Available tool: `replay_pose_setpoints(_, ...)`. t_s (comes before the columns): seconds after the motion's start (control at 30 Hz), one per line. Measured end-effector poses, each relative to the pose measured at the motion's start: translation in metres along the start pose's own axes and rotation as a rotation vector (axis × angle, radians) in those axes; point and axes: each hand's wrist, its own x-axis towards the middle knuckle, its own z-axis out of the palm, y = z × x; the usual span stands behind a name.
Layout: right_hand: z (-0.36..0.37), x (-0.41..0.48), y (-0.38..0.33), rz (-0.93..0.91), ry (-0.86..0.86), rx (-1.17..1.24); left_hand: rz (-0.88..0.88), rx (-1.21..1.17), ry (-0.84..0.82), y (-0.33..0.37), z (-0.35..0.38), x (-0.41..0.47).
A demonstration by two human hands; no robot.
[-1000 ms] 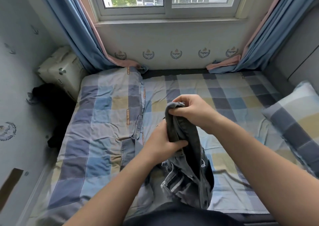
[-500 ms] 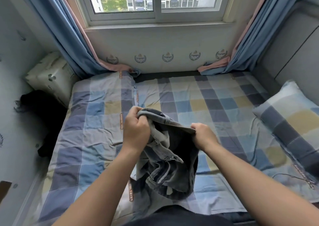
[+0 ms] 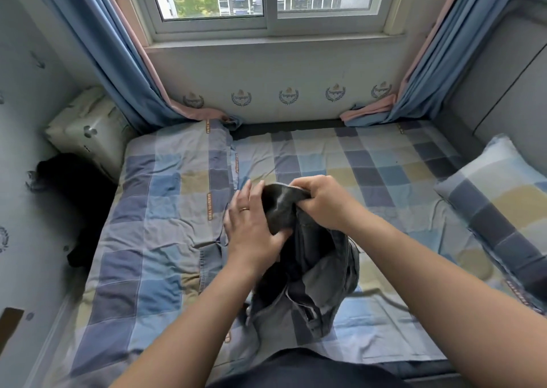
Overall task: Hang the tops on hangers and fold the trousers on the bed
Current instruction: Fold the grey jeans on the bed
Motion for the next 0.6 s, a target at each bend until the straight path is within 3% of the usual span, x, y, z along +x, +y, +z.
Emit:
replay_pose_setpoints(0.1,-0.009,-0.001,-0.008,-0.059,-0.093,-0.069,0.112,-0.036,0.055,-0.002,0.000,0.012)
replay_pose_setpoints(0.23,-0.015,0.003,0.011,-0.016,-0.036,-0.190,0.119,0.014,-0.045,-0.006,-0.004,0.025)
replay_pose_setpoints(0.4,-0.012,0.012,0.042,0.173,-0.050,-0.333,0.110,0.058,-0.071,0.005,-0.023,0.049)
replay_pose_setpoints(0.6,-0.041,0.028,0.068,0.398,0.074,-0.572,0.087,0.188,0.007,0.002,-0.065,0.100)
